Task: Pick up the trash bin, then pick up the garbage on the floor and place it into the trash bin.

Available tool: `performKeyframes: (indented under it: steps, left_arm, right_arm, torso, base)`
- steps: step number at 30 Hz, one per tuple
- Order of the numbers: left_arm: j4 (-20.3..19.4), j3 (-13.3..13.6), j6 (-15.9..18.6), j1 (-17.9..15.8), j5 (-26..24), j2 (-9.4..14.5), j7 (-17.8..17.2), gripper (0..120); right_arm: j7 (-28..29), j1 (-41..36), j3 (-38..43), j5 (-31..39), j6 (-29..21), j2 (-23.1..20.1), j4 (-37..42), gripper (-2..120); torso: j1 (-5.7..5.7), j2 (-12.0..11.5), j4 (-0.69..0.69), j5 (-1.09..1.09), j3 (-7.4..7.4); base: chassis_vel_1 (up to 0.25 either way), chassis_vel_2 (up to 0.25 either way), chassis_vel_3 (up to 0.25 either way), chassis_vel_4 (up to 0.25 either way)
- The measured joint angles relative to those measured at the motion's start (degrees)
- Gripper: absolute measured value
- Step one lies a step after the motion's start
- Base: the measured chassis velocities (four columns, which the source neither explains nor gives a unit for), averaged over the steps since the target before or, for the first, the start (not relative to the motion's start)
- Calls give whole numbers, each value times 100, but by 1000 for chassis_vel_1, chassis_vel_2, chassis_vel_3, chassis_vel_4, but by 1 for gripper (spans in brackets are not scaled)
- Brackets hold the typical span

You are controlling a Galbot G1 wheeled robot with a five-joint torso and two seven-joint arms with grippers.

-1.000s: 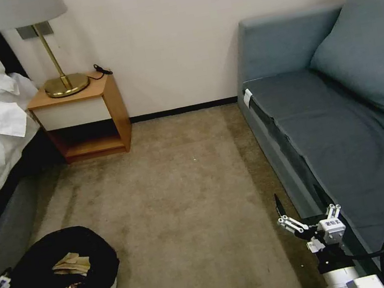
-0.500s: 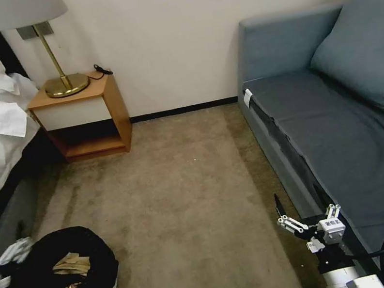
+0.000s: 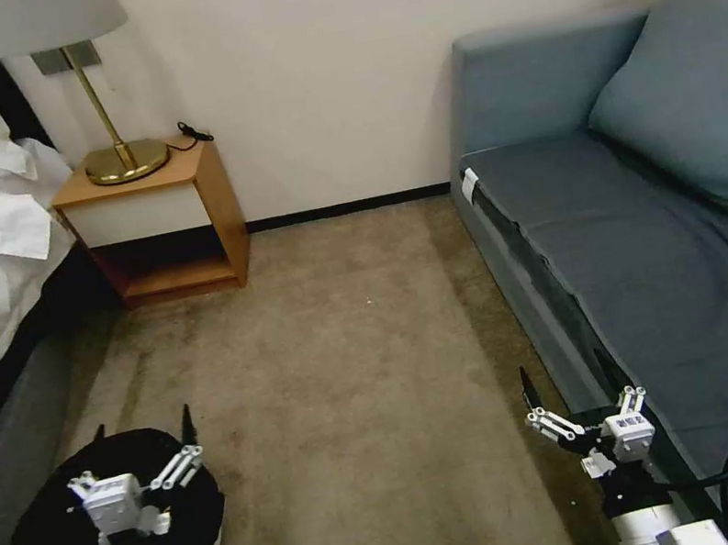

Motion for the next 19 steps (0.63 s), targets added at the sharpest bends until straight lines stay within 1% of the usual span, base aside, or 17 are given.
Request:
performKeyframes:
  steps: [19]
  left_arm:
    - [10, -39, 59, -12, -50, 10, 0, 100]
  right_arm:
    - [0, 0, 0, 0, 0, 0, 0, 100]
  torso:
    - [0, 0, 0, 0, 0]
  base:
    - [0, 0, 0, 0]
